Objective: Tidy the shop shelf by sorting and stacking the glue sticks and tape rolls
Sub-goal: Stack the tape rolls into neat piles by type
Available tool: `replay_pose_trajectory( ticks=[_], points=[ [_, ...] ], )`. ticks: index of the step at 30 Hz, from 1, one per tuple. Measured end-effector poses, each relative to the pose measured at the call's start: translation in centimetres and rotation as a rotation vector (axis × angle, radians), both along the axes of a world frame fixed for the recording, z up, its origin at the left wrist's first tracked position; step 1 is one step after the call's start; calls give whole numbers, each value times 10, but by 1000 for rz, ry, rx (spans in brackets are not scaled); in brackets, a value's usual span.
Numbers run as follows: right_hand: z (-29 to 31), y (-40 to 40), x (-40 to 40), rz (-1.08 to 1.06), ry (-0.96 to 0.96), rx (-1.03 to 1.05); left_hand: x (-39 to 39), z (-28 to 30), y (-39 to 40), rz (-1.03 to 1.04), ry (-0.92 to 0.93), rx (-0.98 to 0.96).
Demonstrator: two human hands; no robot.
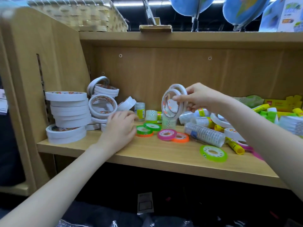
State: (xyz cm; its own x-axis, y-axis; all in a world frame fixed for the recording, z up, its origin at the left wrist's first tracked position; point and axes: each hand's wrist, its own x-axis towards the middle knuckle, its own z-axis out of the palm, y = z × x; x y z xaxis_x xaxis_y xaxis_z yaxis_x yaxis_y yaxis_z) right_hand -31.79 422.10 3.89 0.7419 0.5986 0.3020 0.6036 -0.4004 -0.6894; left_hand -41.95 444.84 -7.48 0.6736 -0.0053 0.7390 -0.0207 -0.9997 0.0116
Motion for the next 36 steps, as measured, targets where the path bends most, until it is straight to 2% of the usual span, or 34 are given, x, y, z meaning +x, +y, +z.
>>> replay_pose_trajectory(
  ticks=[3,4,6,8,10,12,14,16,17,19,21,25,30,34,36],
  points=[
    [12,36,-7,97,-93,-7,-13,0,36,221,44,98],
    [13,53,-6,89,-220,-48,-15,0,45,266,96,100],
    [13,92,-4,-15,-595,-188,-15,0,55,285,186,58],
    [12,129,-4,-110,-891,-214,-11,2,58,256,225,44],
    [14,162,-2,-146,-992,-153,-8,3,60,247,222,49],
    [15,192,4,-180,-1039,-184,-6,3,62,236,185,39],
    [13,221,16,-113,-1006,-291,-4,3,64,225,145,26],
    [9,239,27,39,-797,-304,-1,1,66,204,97,39],
    [8,241,29,98,-686,-264,0,0,67,191,75,36],
    [7,237,35,153,-583,-120,2,-1,68,179,76,18],
    [8,230,41,157,-562,-53,3,-2,69,186,90,18],
    [6,220,44,136,-598,-119,1,-1,68,196,104,26],
    [6,235,33,75,-594,114,1,-2,68,198,91,25],
    [5,226,30,76,-453,17,-2,0,68,189,119,23],
    [7,201,31,36,-441,-4,-4,2,68,192,129,41]
  ],
)
